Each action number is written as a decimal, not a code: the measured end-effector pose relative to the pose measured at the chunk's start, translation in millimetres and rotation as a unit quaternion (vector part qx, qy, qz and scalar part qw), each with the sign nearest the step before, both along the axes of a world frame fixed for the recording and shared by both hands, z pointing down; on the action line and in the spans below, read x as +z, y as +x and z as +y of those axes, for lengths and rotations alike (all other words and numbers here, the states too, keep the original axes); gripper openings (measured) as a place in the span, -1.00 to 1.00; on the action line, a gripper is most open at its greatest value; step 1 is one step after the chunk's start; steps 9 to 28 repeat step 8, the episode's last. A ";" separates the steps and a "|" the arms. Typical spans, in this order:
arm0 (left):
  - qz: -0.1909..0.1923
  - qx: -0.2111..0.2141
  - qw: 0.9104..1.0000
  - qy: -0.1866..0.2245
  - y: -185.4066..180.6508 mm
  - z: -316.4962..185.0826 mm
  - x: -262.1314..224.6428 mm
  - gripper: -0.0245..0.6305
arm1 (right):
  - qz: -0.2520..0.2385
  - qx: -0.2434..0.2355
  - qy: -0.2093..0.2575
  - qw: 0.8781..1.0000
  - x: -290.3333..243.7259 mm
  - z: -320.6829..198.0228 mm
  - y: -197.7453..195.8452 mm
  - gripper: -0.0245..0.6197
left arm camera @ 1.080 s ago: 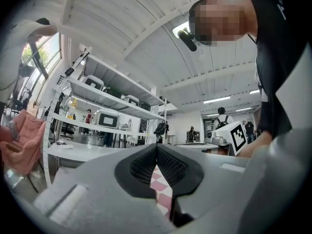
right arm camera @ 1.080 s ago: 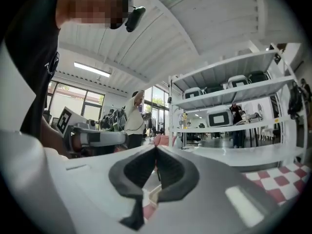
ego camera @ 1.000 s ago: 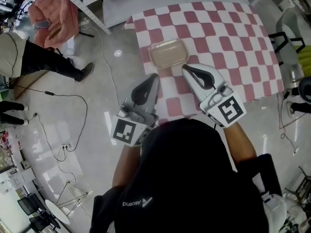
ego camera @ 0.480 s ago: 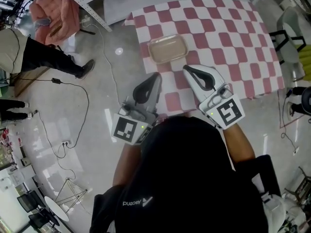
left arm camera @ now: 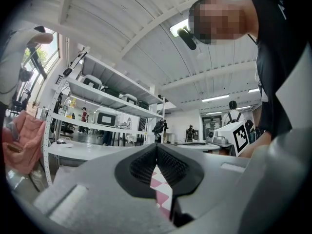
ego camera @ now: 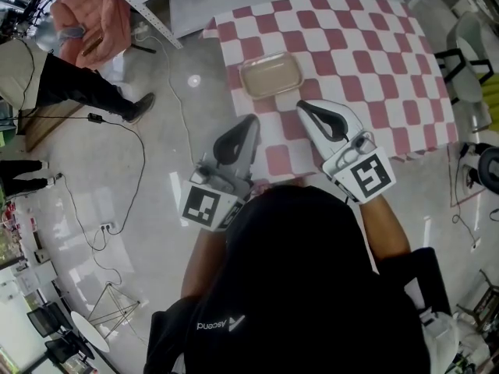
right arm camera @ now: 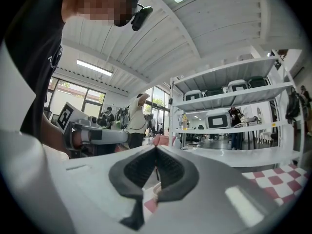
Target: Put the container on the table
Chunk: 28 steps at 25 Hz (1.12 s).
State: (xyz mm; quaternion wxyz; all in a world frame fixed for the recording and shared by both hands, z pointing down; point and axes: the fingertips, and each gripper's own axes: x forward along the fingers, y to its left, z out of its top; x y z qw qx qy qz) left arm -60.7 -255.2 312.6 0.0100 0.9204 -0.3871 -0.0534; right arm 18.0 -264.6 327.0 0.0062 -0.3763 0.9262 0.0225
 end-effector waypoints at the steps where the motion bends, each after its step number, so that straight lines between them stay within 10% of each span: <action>1: 0.001 0.001 1.000 0.001 1.0 0.5 -0.2 -0.90 | 0.001 0.000 -0.001 1.000 0.7 0.0 0.8 -0.91; 28: 0.000 0.002 1.000 0.000 4.2 0.3 1.3 -0.90 | 0.007 0.001 -0.003 1.000 7.2 -2.1 6.7 -0.91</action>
